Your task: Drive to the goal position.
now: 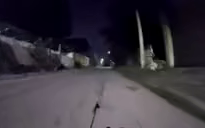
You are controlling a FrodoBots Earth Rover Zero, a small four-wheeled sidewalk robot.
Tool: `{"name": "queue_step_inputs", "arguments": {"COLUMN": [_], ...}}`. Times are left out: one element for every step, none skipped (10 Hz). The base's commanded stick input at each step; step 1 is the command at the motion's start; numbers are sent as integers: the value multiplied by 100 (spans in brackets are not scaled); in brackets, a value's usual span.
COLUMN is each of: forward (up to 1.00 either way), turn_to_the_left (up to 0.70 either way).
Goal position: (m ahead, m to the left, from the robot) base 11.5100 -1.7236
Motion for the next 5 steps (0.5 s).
{"name": "queue_step_inputs", "arguments": {"forward": [70, 70, 70, 70, 70], "turn_to_the_left": [-35, -35, -35, -35, -35]}}
